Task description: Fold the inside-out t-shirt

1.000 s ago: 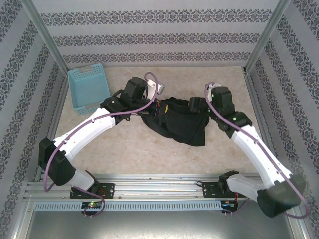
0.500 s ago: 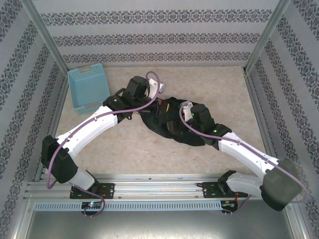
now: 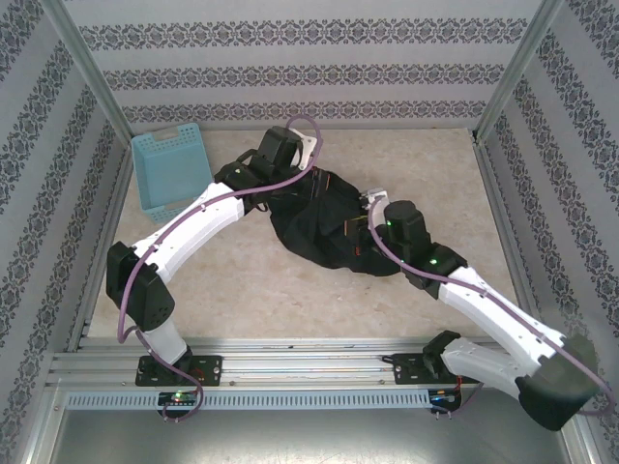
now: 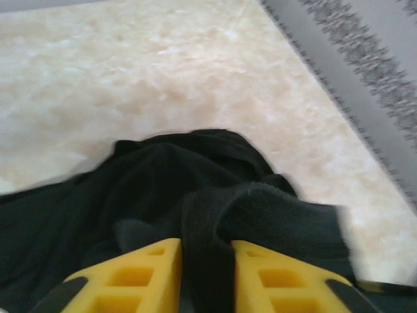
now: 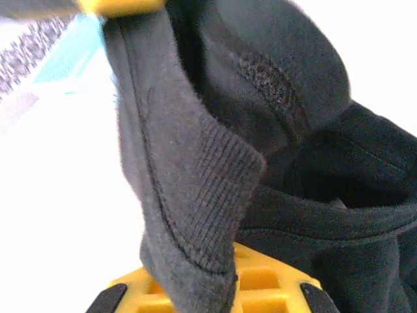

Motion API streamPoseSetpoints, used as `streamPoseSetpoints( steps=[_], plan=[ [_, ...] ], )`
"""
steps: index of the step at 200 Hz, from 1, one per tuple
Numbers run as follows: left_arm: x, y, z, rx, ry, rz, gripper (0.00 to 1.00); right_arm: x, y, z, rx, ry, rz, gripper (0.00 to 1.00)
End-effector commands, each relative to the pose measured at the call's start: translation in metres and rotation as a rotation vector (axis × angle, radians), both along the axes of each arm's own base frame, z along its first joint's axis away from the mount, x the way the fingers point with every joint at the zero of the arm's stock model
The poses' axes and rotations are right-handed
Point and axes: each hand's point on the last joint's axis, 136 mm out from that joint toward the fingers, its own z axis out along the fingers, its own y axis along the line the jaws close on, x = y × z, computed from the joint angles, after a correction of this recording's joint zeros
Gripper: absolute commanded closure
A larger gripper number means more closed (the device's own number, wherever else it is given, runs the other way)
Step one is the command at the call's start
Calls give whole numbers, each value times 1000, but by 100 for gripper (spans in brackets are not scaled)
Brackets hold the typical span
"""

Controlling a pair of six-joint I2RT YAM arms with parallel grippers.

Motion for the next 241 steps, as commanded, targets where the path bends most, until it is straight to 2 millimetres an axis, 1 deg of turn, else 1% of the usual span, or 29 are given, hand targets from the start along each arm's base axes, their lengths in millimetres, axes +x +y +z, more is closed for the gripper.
streamPoseSetpoints(
  steps=[1, 6, 8, 11, 25, 35, 42, 54, 63, 79, 106, 118, 124, 143, 151, 164, 174, 186, 200, 208, 215, 228, 239, 241],
  plan=[
    [-6, 26, -13, 102, 17, 98, 58, -4, -9, 30, 144, 40, -51, 100],
    [-13, 26, -11, 105, -2, 99, 54, -4, -11, 33, 166, 50, -61, 100],
    [-18, 26, -14, 114, -4, 96, 53, -4, -11, 33, 172, 53, -63, 100],
    [-23, 26, -14, 116, -17, 93, 51, -4, -12, 35, 182, 57, -68, 100],
    [-54, 15, -11, 110, -81, 35, 39, -3, -13, 40, 208, 66, -78, 100],
    [-76, 11, -11, 99, -112, -1, 34, -2, -12, 44, 216, 72, -78, 100],
    [-89, 8, -14, 85, -124, -26, 33, -2, -9, 47, 222, 74, -71, 100],
    [-105, 7, -25, 66, -123, -50, 33, 0, -7, 53, 229, 73, -61, 100],
    [-112, 7, -36, 59, -113, -55, 33, 1, -5, 56, 231, 75, -58, 100],
    [-121, -2, -52, 33, -88, -82, 32, 1, -2, 63, 233, 70, -49, 100],
    [-109, -3, -89, 139, -29, -38, 29, -2, 3, 73, 235, 57, -34, 100],
    [-97, 4, -104, 194, -22, 15, 29, -3, 2, 76, 235, 55, -42, 100],
    [-90, 7, -111, 203, -8, 30, 32, -4, 0, 78, 234, 55, -52, 100],
    [-71, 16, -125, 192, 39, 62, 54, -8, -9, 83, 225, 41, -76, 100],
    [-64, 23, -127, 193, 40, 80, 64, -10, -14, 85, 215, 37, -92, 100],
    [-53, 35, -124, 193, 31, 106, 80, -12, -26, 86, 196, 37, -134, 100],
    [-48, 46, -117, 175, 23, 126, 89, -13, -38, 88, 186, 34, -175, 100],
    [-45, 58, -103, 127, 0, 137, 97, -15, -53, 89, 188, 39, -215, 100],
    [-45, 68, -84, 64, -50, 142, 100, -15, -66, 87, 201, 59, -251, 100],
    [-45, 71, -75, 42, -79, 141, 100, -13, -69, 83, 214, 78, -258, 100],
    [-46, 70, -71, 26, -86, 124, 100, -12, -69, 80, 226, 93, -254, 100],
    [-45, 61, -76, 26, -49, 66, 99, -8, -62, 71, 242, 124, -232, 100],
    [-36, 59, -89, 75, 2, 72, 98, -1, -53, 63, 260, 153, -208, 100],
    [-35, 59, -95, 89, 17, 77, 98, 0, -52, 61, 262, 159, -206, 100]
  ],
)
